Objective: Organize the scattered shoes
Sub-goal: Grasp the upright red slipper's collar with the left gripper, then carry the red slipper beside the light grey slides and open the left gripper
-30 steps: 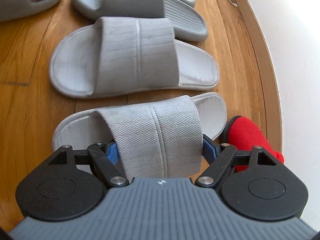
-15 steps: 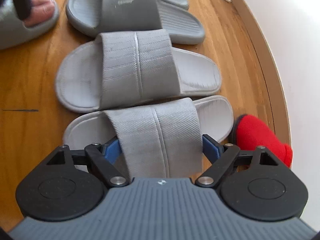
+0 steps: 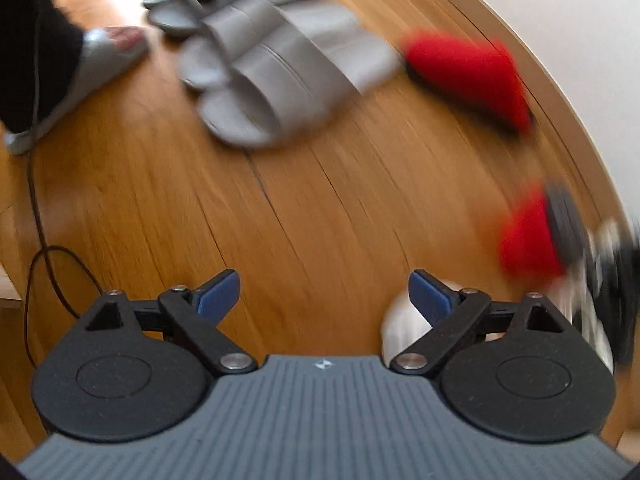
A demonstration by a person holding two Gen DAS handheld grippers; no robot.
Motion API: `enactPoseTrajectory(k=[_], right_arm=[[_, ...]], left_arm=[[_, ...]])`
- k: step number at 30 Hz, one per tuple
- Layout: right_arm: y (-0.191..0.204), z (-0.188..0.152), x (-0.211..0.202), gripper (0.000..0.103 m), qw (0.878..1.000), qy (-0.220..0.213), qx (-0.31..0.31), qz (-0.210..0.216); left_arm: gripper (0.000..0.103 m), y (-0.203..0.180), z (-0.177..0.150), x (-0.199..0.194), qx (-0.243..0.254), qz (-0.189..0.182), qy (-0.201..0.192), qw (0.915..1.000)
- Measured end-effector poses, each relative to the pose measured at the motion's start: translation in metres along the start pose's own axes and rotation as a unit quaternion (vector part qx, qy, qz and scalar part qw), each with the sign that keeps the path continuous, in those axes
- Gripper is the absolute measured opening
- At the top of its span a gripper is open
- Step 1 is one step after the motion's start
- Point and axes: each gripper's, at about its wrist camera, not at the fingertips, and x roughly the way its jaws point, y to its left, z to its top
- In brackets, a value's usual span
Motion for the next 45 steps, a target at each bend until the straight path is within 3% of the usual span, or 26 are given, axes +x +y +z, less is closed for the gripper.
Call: enactPoseTrajectory(k=[4,7,10,13,17,18,19,20,22,25,31,34,39,41,44,45], right_arm=[[-0.033,-0.028,0.012,0.093,0.995,0.006,0.093,-0.042],[-0.054,-0.03,0.012,0.093,0.989,-0.005,0.126,-0.081],[-0.062,-0.033,0.012,0.095,0.986,-0.015,0.148,-0.073],[-0.067,-0.036,0.015,0.096,0.984,-0.018,0.164,-0.06],[-0.057,-0.043,0.015,0.097,0.989,-0.013,0.135,-0.052],[-0.054,-0.044,0.015,0.098,0.991,-0.013,0.123,-0.049],[-0.051,-0.044,0.016,0.099,0.992,-0.013,0.113,-0.045],[-0.049,-0.044,0.016,0.099,0.993,-0.013,0.11,-0.044],[-0.045,-0.046,0.017,0.099,0.994,-0.012,0.101,-0.037],[-0.044,-0.049,0.016,0.099,0.995,-0.011,0.096,-0.03],[-0.042,-0.053,0.018,0.1,0.995,-0.005,0.097,-0.024],[-0.041,-0.051,0.017,0.1,0.995,-0.01,0.094,-0.024],[-0.04,-0.046,0.017,0.1,0.995,-0.018,0.093,-0.023],[-0.039,-0.045,0.016,0.1,0.995,-0.022,0.091,-0.025],[-0.04,-0.043,0.014,0.1,0.995,-0.035,0.093,-0.026],[-0.041,-0.043,0.014,0.1,0.995,-0.036,0.094,-0.026]], left_arm=[[0.095,-0.003,0.055,0.042,0.029,0.022,-0.036,0.9987],[0.095,-0.004,0.1,0.078,0.044,0.035,-0.063,0.9964],[0.096,-0.007,0.144,0.114,0.058,0.047,-0.09,0.9932],[0.099,-0.022,0.169,0.154,0.077,0.065,-0.082,0.9915],[0.099,-0.04,0.186,0.197,0.093,0.088,-0.049,0.9906],[0.093,-0.045,0.189,0.207,0.095,0.091,-0.039,0.9905],[0.075,-0.05,0.191,0.214,0.094,0.09,-0.032,0.9909],[0.072,-0.055,0.193,0.218,0.093,0.095,-0.026,0.9907],[0.05,-0.057,0.193,0.217,0.088,0.106,-0.025,0.9901],[0.038,-0.059,0.191,0.213,0.071,0.113,-0.026,0.9907],[0.035,-0.061,0.201,0.191,-0.02,0.128,-0.027,0.9912],[0.035,-0.074,0.21,0.167,-0.073,0.117,-0.01,0.9904],[0.035,-0.09,0.219,0.151,-0.139,0.061,0.033,0.9879],[0.036,-0.093,0.214,0.148,-0.191,0.002,0.074,0.9787],[0.039,-0.1,0.202,0.157,-0.228,-0.04,0.128,0.9645],[0.043,-0.104,0.199,0.157,-0.222,-0.045,0.131,0.9651]])
